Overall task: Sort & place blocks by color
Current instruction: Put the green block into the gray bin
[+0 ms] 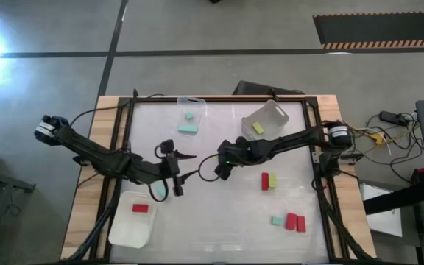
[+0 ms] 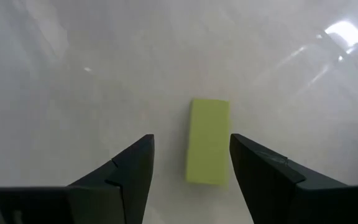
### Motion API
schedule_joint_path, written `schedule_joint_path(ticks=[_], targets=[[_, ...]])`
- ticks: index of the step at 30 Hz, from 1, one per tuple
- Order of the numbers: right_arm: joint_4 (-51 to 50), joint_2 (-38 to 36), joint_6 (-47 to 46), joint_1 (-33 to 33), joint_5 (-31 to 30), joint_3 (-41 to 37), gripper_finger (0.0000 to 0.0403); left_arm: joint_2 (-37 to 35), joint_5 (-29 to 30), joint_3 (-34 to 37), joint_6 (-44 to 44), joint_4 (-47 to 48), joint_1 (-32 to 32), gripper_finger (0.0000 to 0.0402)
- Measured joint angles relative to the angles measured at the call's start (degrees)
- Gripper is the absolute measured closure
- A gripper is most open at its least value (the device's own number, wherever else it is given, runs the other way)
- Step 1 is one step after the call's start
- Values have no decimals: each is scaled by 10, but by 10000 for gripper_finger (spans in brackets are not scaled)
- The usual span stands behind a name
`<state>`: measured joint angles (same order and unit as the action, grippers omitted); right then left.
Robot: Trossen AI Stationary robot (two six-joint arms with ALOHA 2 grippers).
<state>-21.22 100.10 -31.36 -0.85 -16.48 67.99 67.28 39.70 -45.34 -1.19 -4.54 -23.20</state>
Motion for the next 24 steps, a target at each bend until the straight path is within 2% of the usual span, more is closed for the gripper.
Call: schedule_joint_path(ticks=[9,24], targets=[[-44,69,9,21,-1,55,202,-60,3,5,-21,5,0,197],[-42,88,16,27,2,68,202,-90,14,6,-70,5,0,197]])
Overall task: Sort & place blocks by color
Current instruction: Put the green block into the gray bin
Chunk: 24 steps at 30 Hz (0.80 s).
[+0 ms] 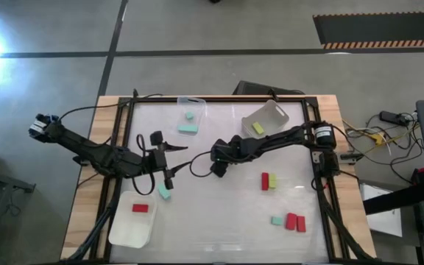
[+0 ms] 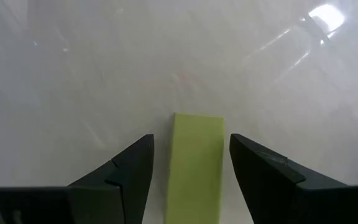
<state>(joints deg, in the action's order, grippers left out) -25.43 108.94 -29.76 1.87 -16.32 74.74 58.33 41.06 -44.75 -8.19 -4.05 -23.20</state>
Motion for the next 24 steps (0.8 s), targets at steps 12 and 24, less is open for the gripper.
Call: schedule_joint_path(ticks=[12,24], targets=[[5,21,2,-1,20,1,274,5,0,1,3,1,0,197],[-56,-75,13,-1,67,-1,287,8,0,1,16,-1,0,197]])
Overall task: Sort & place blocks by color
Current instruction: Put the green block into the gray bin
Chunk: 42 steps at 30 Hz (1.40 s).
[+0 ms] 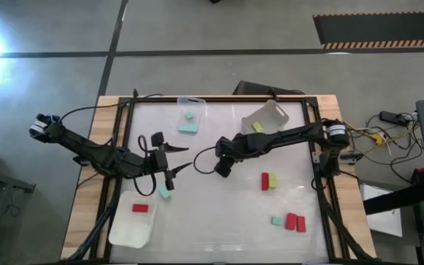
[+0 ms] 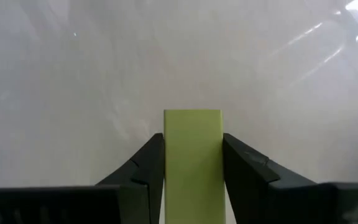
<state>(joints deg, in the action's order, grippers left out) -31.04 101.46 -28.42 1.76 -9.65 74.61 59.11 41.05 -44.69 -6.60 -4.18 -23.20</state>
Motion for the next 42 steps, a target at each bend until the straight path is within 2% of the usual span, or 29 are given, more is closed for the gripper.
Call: schedule_joint_path(ticks=[5,8,16,20,27,32,36,42], targets=[[-62,-73,25,8,-2,0,287,0,0,0,0,1,0,197],[-108,-111,44,35,-5,0,287,0,0,0,0,1,0,197],[-201,-175,139,169,-9,-5,287,0,0,0,0,0,3,197],[-199,-183,189,249,-5,-22,287,0,0,0,0,1,5,197],[-181,-185,217,365,-4,-89,287,0,0,0,0,1,7,197],[-110,-185,232,413,-4,-143,287,0,0,0,0,1,7,197],[-69,-184,247,422,-4,-168,284,0,0,0,0,1,7,197],[-49,-184,255,422,-4,-174,204,0,0,0,0,1,8,197]])
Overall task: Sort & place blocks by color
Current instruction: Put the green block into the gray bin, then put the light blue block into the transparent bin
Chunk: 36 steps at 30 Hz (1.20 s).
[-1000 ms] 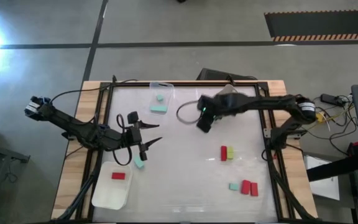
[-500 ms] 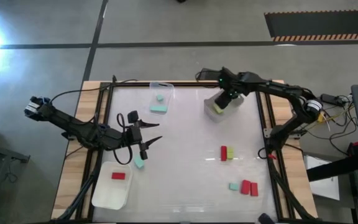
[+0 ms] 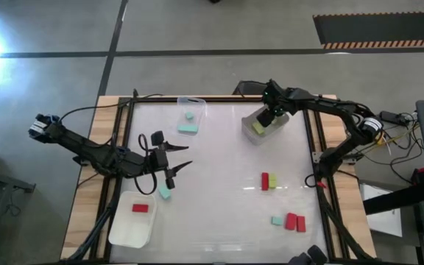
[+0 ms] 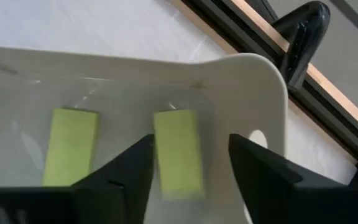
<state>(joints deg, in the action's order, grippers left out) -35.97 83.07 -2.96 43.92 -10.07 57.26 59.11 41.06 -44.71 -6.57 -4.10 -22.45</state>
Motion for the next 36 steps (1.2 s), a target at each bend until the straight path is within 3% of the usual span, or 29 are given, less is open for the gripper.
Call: schedule_joint_path(ticks=[5,12,17,22,25,29,36], targets=[[-5,-3,-3,-1,0,11,181,0,15,0,2,0,0,197],[-12,-31,-29,-27,1,30,205,2,16,0,37,1,0,197],[-12,-77,-48,-72,0,30,228,21,53,0,99,14,5,197],[-13,-126,-76,-131,0,25,247,43,56,-2,212,93,31,197],[-12,-150,-88,-170,0,23,257,51,9,-3,295,151,54,197],[-12,-173,-102,-220,0,18,268,69,-96,-8,374,230,86,211],[-5,-186,-110,-292,-4,15,283,175,-280,-89,397,483,112,284]])
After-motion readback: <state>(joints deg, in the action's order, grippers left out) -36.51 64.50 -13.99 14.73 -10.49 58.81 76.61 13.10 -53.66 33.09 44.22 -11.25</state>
